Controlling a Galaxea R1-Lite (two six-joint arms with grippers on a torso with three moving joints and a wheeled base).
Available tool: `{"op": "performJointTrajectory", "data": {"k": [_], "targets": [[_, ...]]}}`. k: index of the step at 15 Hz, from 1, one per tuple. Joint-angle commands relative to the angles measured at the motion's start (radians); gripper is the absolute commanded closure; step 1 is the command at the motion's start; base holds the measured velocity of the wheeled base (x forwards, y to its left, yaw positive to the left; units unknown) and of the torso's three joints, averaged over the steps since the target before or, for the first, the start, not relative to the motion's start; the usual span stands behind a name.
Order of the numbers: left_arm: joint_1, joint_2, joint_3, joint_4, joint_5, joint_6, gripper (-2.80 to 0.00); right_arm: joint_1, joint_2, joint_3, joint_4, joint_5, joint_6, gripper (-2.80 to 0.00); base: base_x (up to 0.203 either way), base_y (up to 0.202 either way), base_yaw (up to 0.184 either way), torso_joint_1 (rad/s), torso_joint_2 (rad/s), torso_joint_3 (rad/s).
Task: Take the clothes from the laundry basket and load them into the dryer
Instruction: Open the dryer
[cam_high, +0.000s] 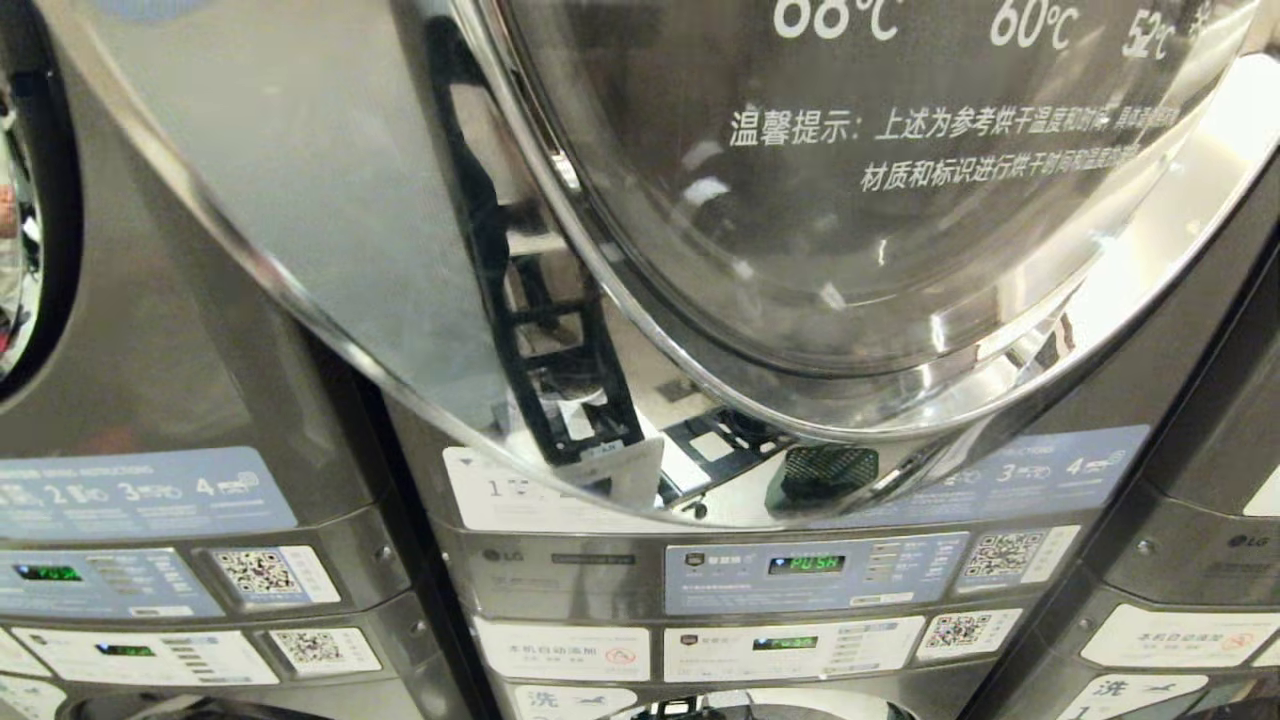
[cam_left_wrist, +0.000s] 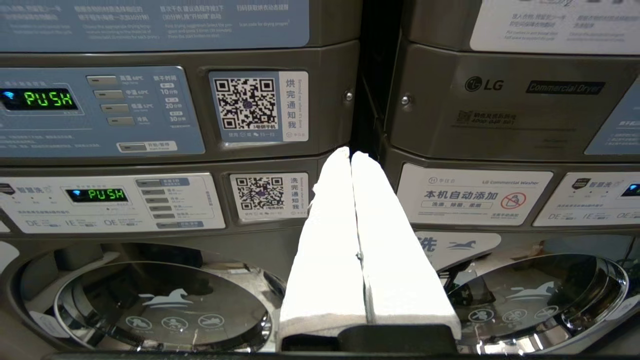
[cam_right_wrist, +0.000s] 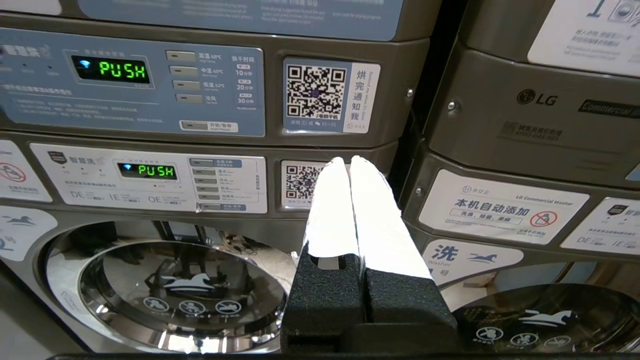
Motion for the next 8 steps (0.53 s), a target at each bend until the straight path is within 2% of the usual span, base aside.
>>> {"op": "performJointTrajectory", "data": {"k": [1, 8], "targets": [[0.0, 0.0, 0.0, 0.001, 0.0, 0.0, 0.0, 0.0, 0.001, 0.0, 0.0, -0.001, 0.004, 0.0, 0.0, 0.0, 0.0, 0.002, 0.0, 0.192], [0.0, 0.0, 0.0, 0.0, 0.0, 0.0, 0.0, 0.0, 0.001, 0.0, -0.001, -0.002, 0.018, 0.0, 0.0, 0.0, 0.0, 0.002, 0.0, 0.197]]}}
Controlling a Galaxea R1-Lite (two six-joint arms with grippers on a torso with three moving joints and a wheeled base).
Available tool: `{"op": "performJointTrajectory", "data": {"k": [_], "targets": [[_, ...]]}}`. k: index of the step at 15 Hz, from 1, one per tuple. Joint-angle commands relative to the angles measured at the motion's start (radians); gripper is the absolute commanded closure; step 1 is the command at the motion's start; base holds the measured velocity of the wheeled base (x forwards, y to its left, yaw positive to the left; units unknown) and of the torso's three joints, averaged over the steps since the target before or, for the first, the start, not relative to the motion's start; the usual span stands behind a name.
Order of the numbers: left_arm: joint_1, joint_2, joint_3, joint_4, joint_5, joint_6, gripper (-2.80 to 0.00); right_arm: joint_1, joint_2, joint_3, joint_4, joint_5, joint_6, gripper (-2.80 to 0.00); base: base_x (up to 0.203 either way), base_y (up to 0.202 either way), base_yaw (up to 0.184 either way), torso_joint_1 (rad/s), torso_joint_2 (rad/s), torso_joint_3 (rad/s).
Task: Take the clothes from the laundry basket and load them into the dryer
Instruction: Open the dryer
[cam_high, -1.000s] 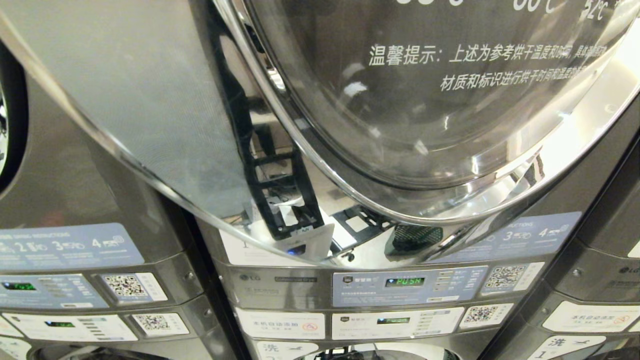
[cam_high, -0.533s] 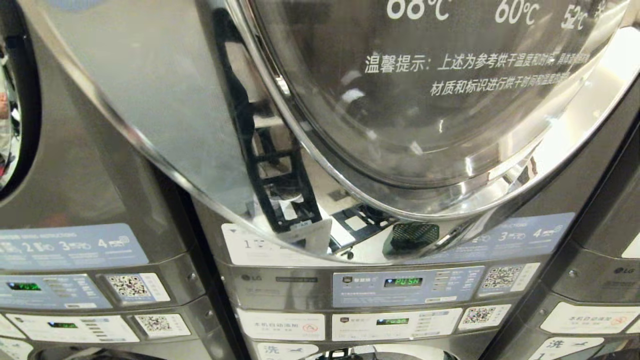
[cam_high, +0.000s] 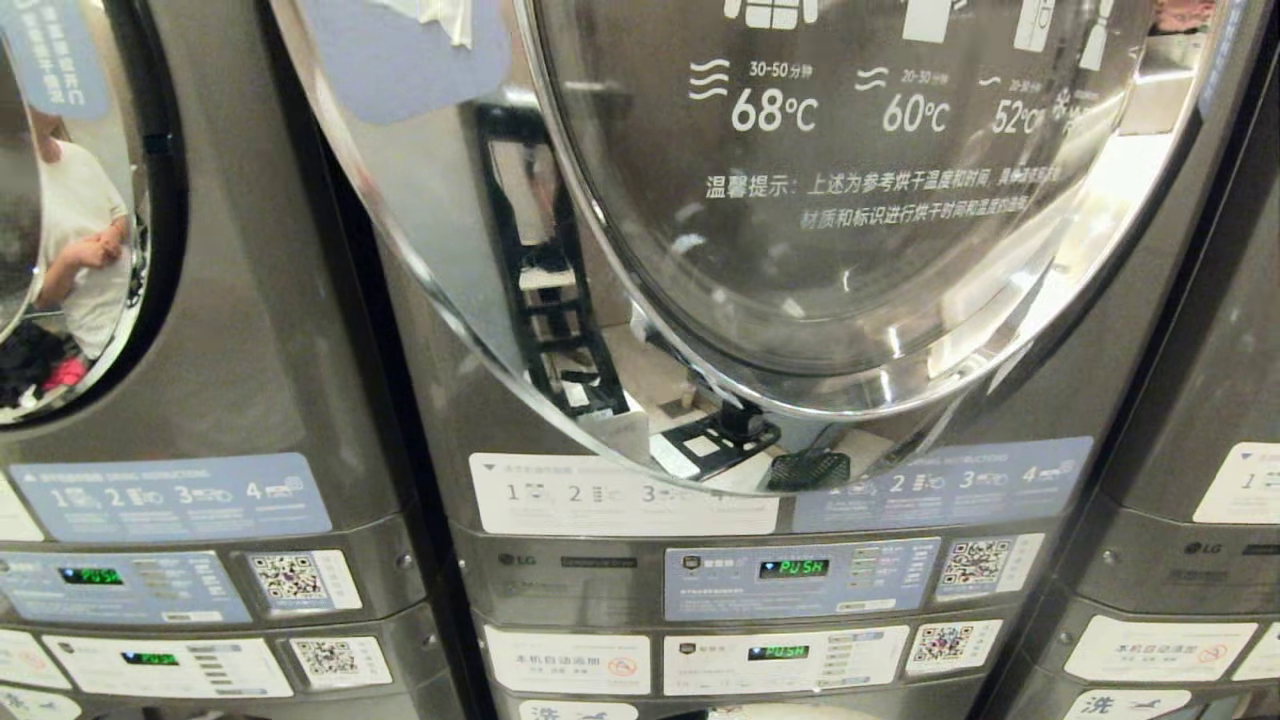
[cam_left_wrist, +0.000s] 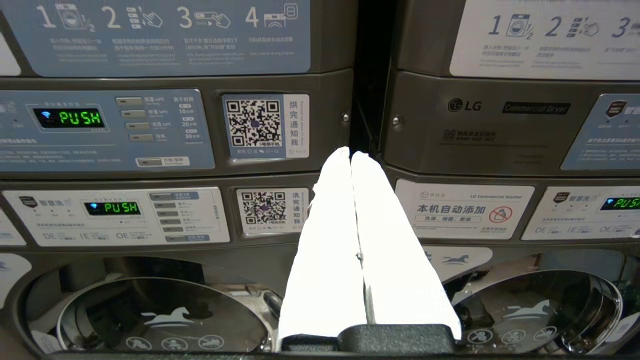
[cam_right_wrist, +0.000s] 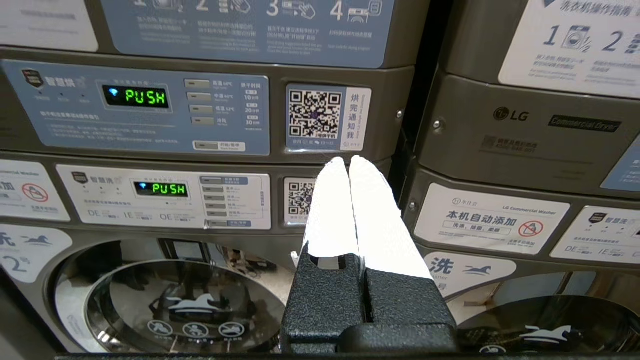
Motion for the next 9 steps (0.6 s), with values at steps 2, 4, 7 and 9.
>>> {"op": "performJointTrajectory", "data": {"k": [2, 4, 7, 9], "targets": [[0.0, 0.0, 0.0, 0.0, 0.0, 0.0, 0.0, 0.0, 0.001, -0.001, 0.0, -0.001, 0.0, 0.0, 0.0, 0.0, 0.0, 0.0, 0.0, 0.205], [0.0, 0.0, 0.0, 0.0, 0.0, 0.0, 0.0, 0.0, 0.001, 0.0, 0.0, -0.001, 0.0, 0.0, 0.0, 0.0, 0.0, 0.001, 0.0, 0.132], [0.0, 0.0, 0.0, 0.0, 0.0, -0.002, 0.0, 0.0, 0.001, 0.0, 0.0, -0.002, 0.006, 0.0, 0.0, 0.0, 0.0, 0.005, 0.0, 0.028], [0.0, 0.0, 0.0, 0.0, 0.0, -0.002, 0.0, 0.0, 0.001, 0.0, 0.0, -0.002, 0.009, 0.0, 0.0, 0.0, 0.0, 0.0, 0.0, 0.0]]}}
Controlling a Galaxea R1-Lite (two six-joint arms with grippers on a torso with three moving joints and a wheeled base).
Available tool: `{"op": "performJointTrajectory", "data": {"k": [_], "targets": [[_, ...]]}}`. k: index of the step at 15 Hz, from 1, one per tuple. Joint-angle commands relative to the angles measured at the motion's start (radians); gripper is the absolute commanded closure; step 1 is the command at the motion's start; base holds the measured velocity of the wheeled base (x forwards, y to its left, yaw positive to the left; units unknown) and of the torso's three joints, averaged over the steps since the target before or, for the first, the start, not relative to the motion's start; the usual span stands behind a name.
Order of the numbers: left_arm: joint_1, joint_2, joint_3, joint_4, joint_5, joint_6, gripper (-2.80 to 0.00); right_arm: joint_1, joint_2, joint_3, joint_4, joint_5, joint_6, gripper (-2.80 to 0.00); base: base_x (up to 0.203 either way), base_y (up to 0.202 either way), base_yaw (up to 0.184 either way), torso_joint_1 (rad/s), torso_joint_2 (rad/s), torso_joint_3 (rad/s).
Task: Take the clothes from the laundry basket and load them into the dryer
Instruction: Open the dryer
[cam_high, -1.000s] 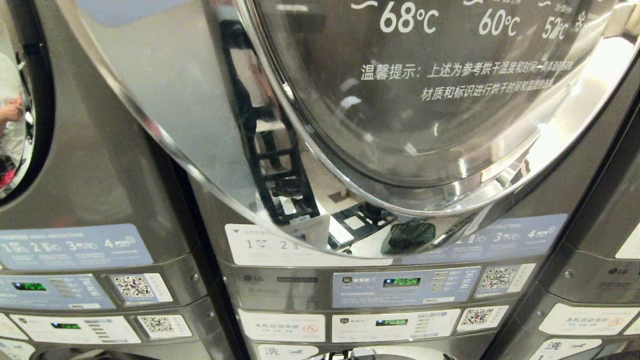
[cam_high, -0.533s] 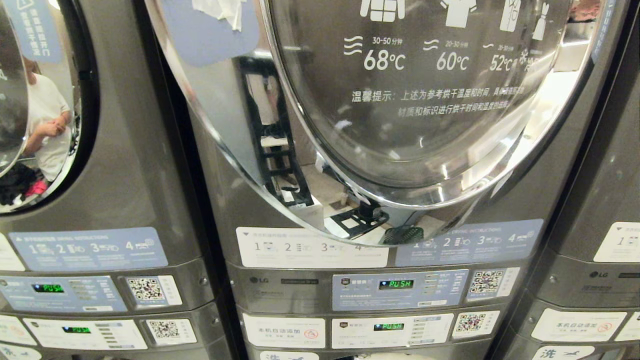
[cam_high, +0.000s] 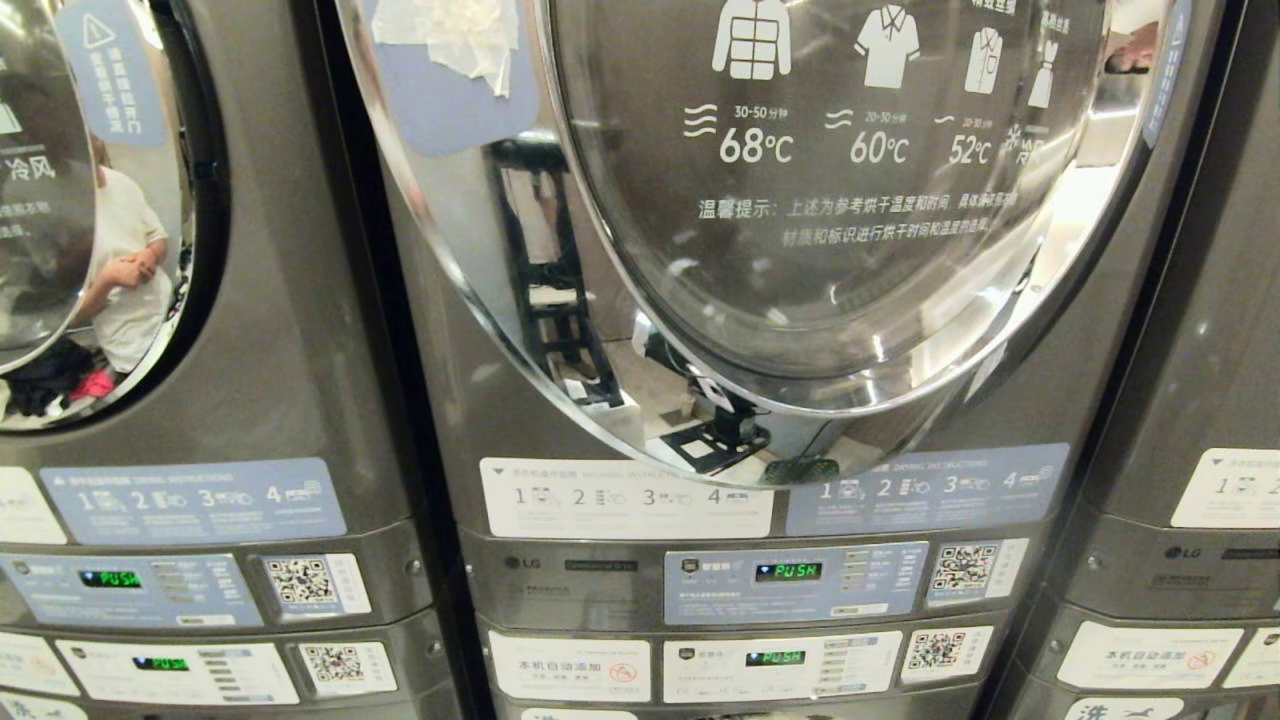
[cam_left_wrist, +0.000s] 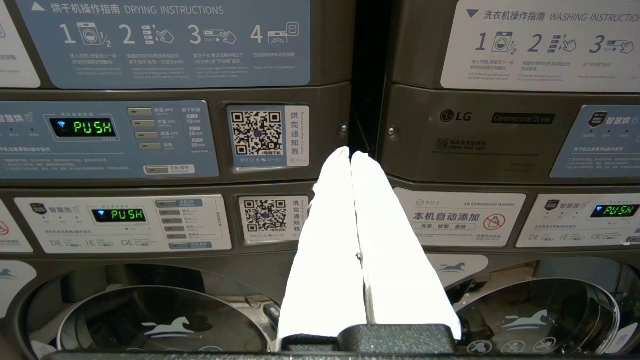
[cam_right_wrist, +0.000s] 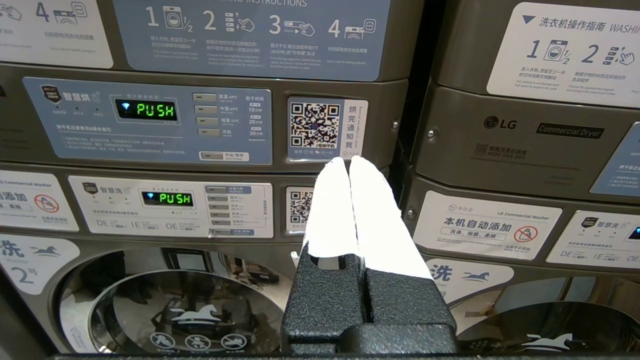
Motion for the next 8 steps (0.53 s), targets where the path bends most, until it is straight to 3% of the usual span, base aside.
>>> {"op": "performJointTrajectory", "data": {"k": [1, 8], "targets": [[0.0, 0.0, 0.0, 0.0, 0.001, -0.001, 0.0, 0.0, 0.001, 0.0, 0.0, 0.0, -0.001, 0.0, 0.0, 0.0, 0.0, 0.0, 0.0, 0.0], [0.0, 0.0, 0.0, 0.0, 0.001, -0.001, 0.0, 0.0, 0.001, 0.0, 0.0, 0.002, 0.002, 0.0, 0.0, 0.0, 0.0, 0.0, 0.0, 0.0]]}}
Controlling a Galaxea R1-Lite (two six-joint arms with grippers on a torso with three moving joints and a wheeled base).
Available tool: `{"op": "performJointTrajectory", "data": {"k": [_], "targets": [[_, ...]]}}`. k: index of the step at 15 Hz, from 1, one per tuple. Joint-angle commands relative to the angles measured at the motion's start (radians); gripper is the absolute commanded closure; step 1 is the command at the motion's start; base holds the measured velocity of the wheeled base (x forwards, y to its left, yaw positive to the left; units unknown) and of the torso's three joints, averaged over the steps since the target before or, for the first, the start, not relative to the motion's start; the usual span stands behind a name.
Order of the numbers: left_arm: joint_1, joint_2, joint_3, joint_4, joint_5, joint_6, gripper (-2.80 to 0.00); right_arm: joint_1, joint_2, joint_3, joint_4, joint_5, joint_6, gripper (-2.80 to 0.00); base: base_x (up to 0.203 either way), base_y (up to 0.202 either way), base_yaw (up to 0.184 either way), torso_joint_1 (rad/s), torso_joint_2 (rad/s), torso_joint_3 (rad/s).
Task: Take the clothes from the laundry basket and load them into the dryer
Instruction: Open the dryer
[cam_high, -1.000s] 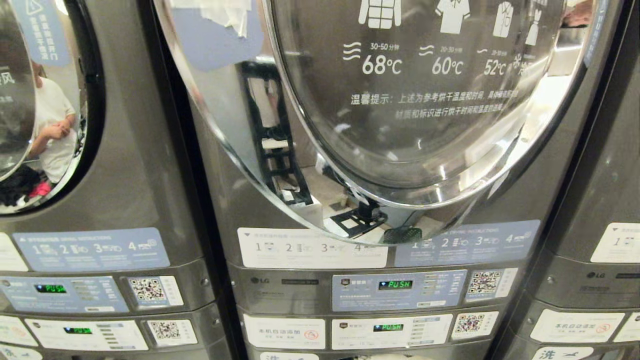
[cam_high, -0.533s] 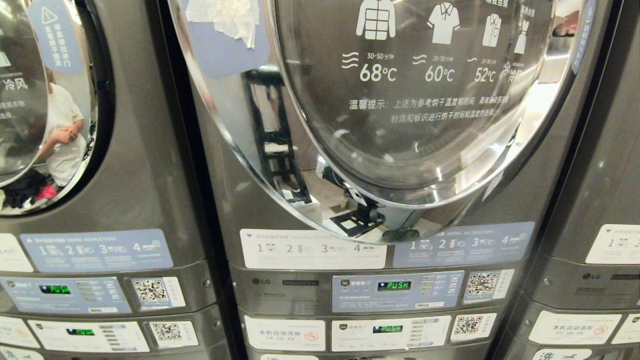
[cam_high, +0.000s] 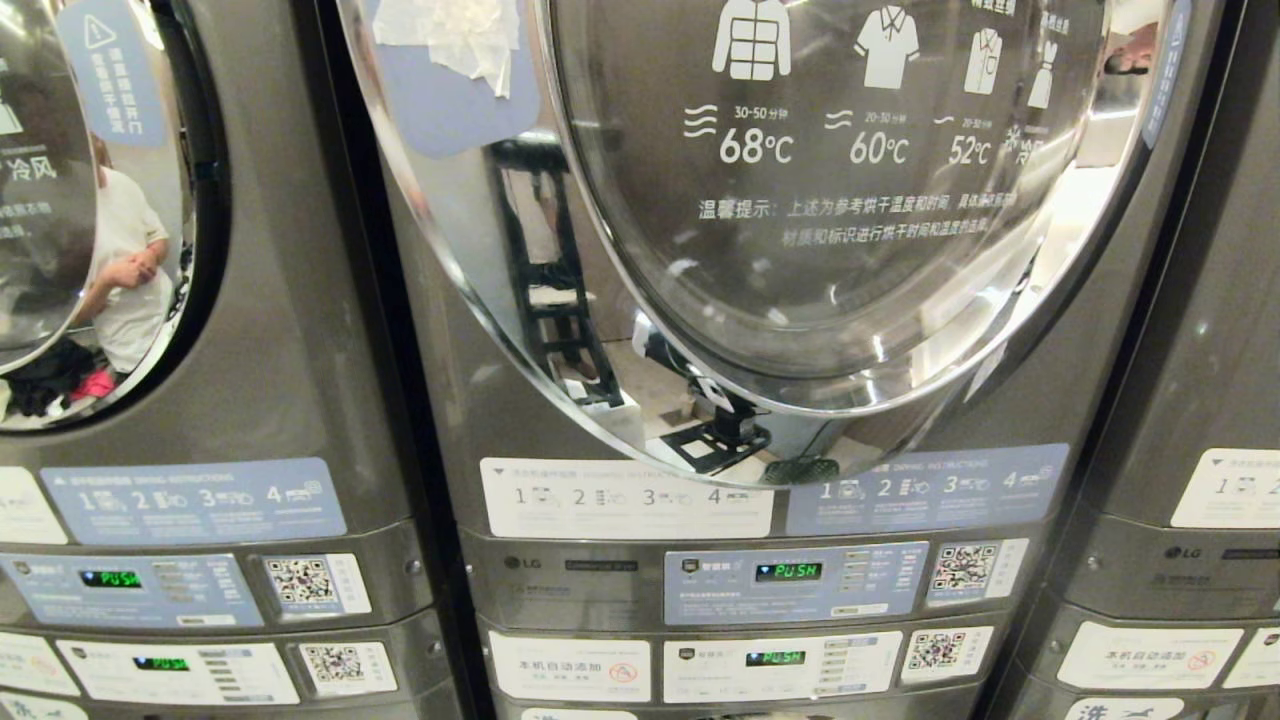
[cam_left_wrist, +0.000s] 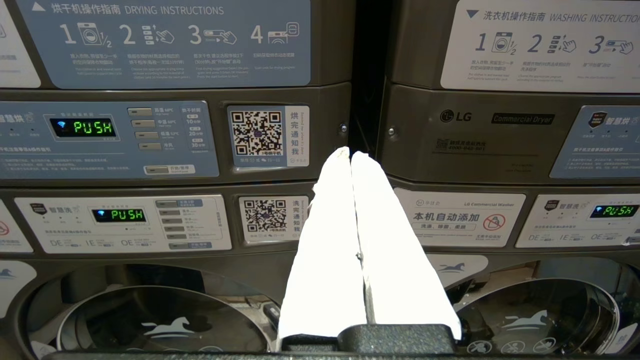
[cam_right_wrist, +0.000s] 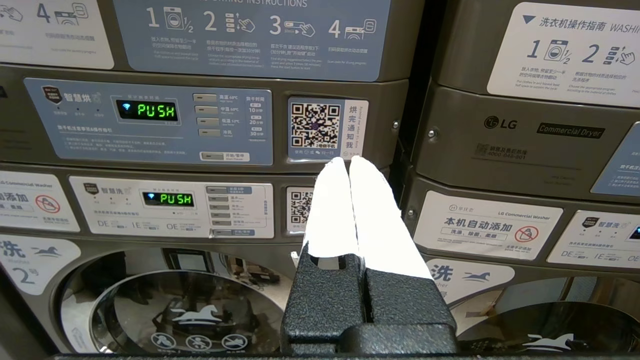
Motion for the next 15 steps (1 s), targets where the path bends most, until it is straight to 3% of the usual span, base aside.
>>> {"op": "performJointTrajectory", "data": {"k": [1, 15], "targets": [[0.0, 0.0, 0.0, 0.0, 0.0, 0.0, 0.0, 0.0, 0.001, 0.0, 0.0, 0.002, 0.001, 0.0, 0.0, 0.0, 0.0, 0.0, 0.0, 0.0], [0.0, 0.0, 0.0, 0.0, 0.0, -0.002, 0.0, 0.0, 0.001, -0.001, -0.002, 0.002, 0.036, 0.0, 0.0, 0.0, 0.0, 0.0, 0.0, 0.0]]}}
